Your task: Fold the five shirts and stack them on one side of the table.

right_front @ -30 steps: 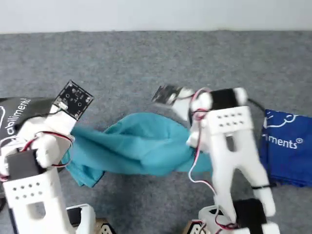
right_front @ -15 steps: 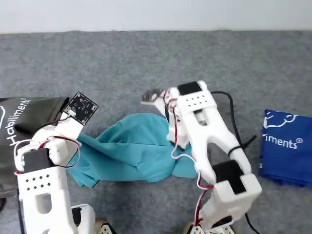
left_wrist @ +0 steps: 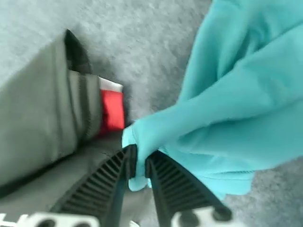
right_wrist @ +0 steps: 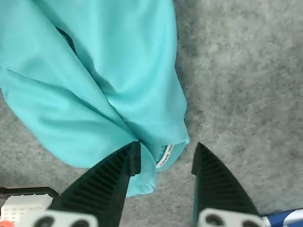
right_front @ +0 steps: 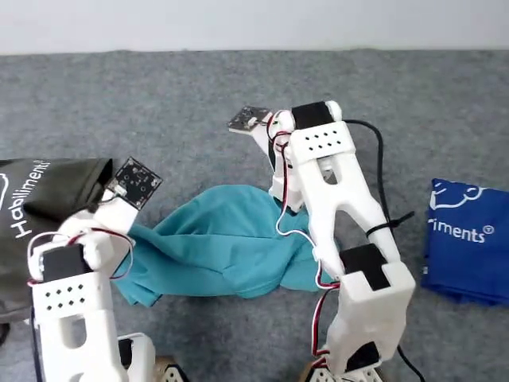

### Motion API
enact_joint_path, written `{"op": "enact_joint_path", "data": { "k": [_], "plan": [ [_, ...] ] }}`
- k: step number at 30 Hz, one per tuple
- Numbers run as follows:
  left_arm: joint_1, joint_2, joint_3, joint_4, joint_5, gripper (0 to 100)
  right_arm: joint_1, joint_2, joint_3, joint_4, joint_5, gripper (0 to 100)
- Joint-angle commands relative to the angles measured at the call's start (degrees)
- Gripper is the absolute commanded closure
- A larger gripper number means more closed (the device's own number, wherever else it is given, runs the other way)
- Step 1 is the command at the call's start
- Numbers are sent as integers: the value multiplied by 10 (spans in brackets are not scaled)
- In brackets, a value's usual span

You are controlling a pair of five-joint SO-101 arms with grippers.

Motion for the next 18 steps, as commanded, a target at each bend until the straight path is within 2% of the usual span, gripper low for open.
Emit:
{"op": "enact_joint_path", "data": {
  "k": [1,10,14,18],
  "plan": [
    [-4,-8,11,-13,-1,986,0,-75,40,25,-2,836],
    [-4,-8,16,-25,0,986,-20,-231,253,24,28,838],
    [-3,-8,15,-36,0,986,-59,-205,282,-13,29,838],
    [-1,-8,15,-37,0,986,-106,-114,246,-76,26,838]
  ]
}}
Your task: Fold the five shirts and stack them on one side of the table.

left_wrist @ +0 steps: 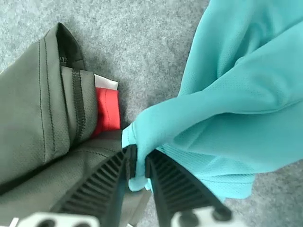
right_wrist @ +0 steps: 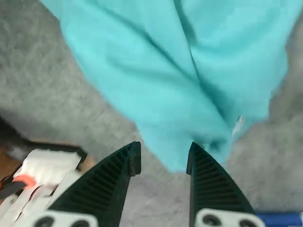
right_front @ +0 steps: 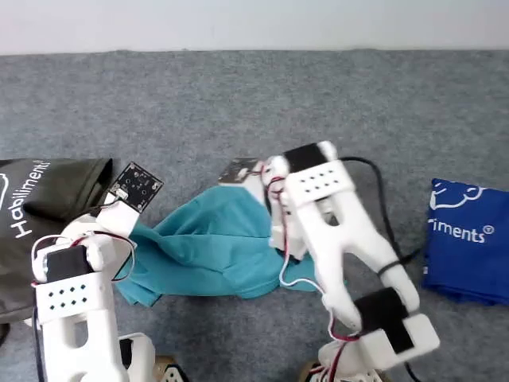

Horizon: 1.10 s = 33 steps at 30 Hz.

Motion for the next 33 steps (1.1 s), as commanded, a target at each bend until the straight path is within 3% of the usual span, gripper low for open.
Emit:
{"op": "enact_joint_path", "data": {
  "k": [1,8,14,22,30,33],
  "plan": [
    [1,-8,-4,-11,-3,986,-42,72,-57,-36,3,838],
    [0,-8,-1,-7,-3,986,-70,260,-324,-19,-53,838],
    [0,-8,0,-7,-3,986,-65,359,-487,72,-71,837],
    [0,-8,17,-7,-3,986,-53,250,-447,72,-96,837],
    [0,-8,12,-11,-3,986,-42,79,-233,72,-84,827],
    [0,-8,13,-11,-3,986,-38,33,-157,72,-69,756]
  ]
}}
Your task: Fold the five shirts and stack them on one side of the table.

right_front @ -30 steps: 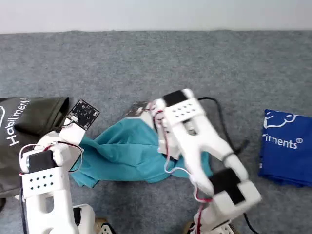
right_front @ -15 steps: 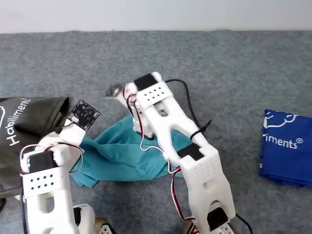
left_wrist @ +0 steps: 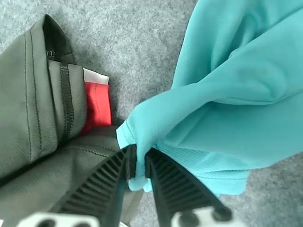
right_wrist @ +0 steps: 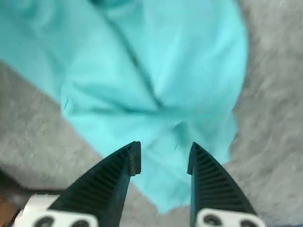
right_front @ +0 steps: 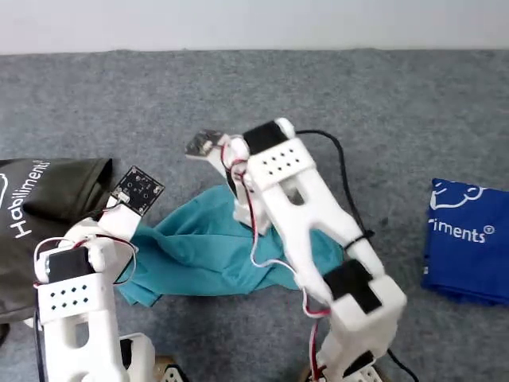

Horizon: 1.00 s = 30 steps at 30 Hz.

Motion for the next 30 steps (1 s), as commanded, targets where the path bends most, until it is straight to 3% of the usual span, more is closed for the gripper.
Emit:
{"op": "enact_joint_path", "data": {
  "k": [1,10,20,30],
  "plan": [
    [0,-8,-7,-11,-3,986,9,-78,75,26,18,734],
    [0,-8,-7,-11,-3,986,36,-94,168,16,80,751],
    [0,-8,-6,-11,-3,986,42,-16,165,-52,81,753],
    [0,-8,-5,-11,-3,986,-11,0,110,-67,65,753]
  ]
}}
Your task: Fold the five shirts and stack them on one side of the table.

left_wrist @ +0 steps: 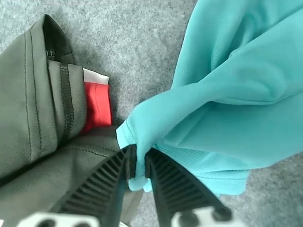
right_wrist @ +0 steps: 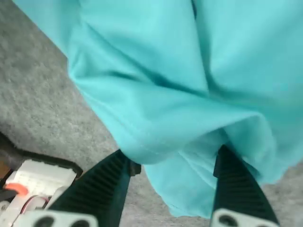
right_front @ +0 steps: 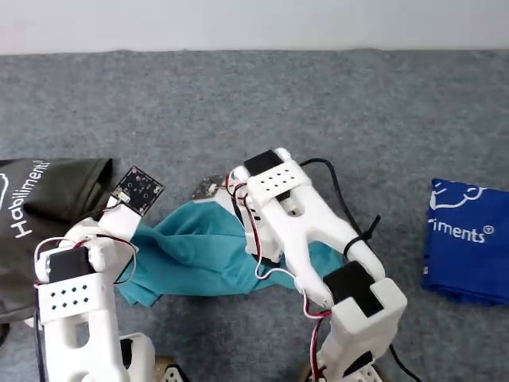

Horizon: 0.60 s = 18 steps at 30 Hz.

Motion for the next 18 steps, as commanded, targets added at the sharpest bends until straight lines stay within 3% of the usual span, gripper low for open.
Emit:
{"op": "enact_joint_path", "data": {
  "k": [1,5,11,18],
  "plan": [
    [0,-8,-5,-11,-3,986,-6,-1,-55,-3,-8,753],
    [0,-8,-5,-11,-3,986,5,40,-74,2,-10,760],
    [0,-8,-6,-8,-3,986,11,87,-110,3,-8,872],
    [0,-8,-4,-7,-3,986,12,105,-150,3,-8,858]
  ]
}}
